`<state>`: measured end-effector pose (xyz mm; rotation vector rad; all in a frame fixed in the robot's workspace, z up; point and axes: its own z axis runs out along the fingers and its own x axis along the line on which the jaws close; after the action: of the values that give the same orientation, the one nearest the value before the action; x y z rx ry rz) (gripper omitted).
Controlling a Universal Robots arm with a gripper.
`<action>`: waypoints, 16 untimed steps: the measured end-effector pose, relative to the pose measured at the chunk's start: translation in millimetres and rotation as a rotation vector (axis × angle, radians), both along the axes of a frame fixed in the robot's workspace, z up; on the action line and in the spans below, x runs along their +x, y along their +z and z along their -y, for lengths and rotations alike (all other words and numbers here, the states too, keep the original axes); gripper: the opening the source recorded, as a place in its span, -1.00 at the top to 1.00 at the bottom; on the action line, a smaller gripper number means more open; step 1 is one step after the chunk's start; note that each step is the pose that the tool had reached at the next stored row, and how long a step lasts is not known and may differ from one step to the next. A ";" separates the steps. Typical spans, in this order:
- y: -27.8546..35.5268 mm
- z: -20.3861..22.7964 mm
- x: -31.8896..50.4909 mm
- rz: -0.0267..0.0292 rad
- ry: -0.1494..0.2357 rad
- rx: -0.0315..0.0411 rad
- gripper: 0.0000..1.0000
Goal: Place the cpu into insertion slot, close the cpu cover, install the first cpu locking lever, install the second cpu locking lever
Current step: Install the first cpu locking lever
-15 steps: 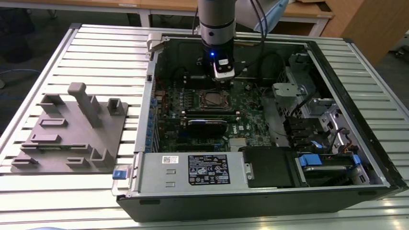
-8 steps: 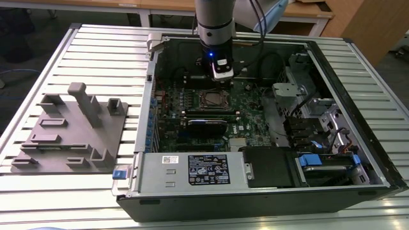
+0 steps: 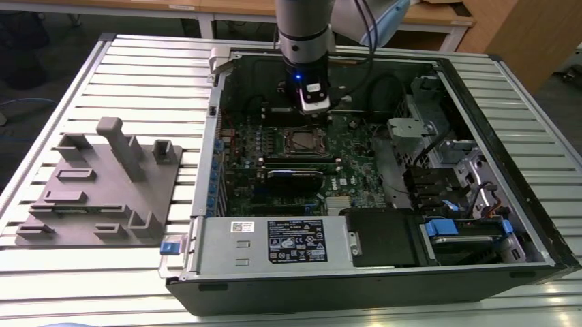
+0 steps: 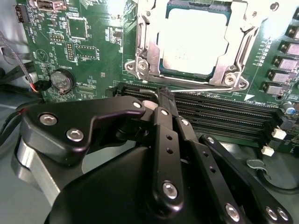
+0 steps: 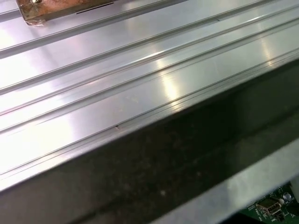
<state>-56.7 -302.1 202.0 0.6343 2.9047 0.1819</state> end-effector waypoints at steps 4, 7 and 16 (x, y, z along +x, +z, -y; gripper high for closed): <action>-0.2 -0.4 -1.8 0.0020 0.000 0.0002 0.79; -1.8 -0.4 -3.0 0.0184 0.000 0.0001 0.79; -3.2 -2.4 -4.2 0.0282 0.000 0.0001 0.79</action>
<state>-60.9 -299.7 198.8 0.6267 2.8778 0.1895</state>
